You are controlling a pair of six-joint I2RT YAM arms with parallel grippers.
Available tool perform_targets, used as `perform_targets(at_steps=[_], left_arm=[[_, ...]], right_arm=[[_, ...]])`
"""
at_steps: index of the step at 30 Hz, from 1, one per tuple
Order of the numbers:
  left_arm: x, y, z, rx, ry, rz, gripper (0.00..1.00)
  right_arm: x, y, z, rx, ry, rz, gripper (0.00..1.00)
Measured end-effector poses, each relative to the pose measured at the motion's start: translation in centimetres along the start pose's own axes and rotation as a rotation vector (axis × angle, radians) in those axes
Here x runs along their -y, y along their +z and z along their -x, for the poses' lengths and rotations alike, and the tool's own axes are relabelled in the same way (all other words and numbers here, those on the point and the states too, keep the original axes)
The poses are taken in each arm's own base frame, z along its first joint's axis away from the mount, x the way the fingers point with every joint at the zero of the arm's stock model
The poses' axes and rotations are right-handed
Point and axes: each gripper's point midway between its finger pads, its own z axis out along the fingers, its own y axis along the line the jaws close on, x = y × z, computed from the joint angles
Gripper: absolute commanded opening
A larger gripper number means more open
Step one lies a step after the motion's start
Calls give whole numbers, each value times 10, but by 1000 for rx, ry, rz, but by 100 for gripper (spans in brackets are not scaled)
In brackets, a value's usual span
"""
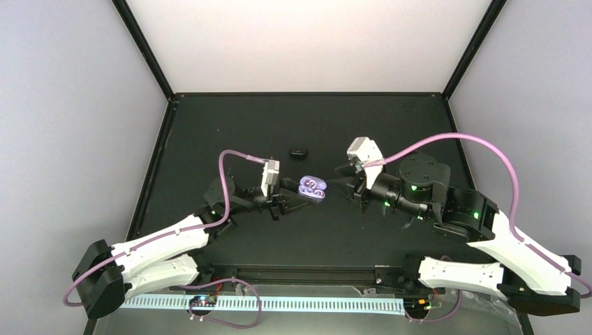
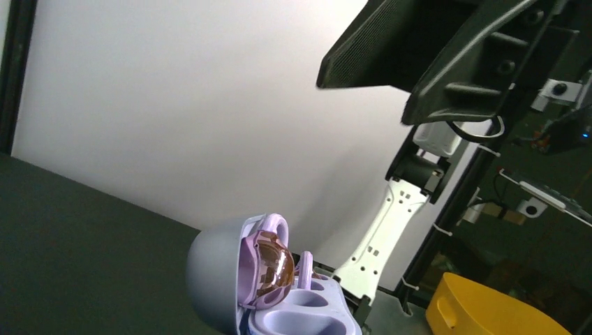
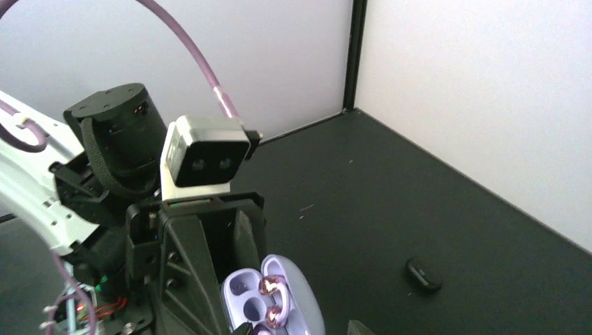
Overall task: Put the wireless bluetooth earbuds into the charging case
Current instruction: Place the earbud in the charging case.
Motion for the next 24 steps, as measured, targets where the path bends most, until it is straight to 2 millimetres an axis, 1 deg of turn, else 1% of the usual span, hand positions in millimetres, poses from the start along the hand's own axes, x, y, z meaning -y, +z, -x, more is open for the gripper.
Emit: perform_targets(at_steps=[3,7,11,19,24], left_arm=[[8,-2,-1,9,17,-35,2],[16,-2,-3,13,37,-69,2],[21,-1,-5,11,46,-89,2],[23,2,-12,-10,51,-96,2],[21,2,-15,-23,54,-87,2]], right_arm=[[-5,-4,-10,-39,10,35,32],[-15,-4,-22,-91,21,92,32],[-24,1,-30,-129,40,137,27],[-27,10,-33,-143,80,146,19],[-29,18,-35,-150,113,148,18]])
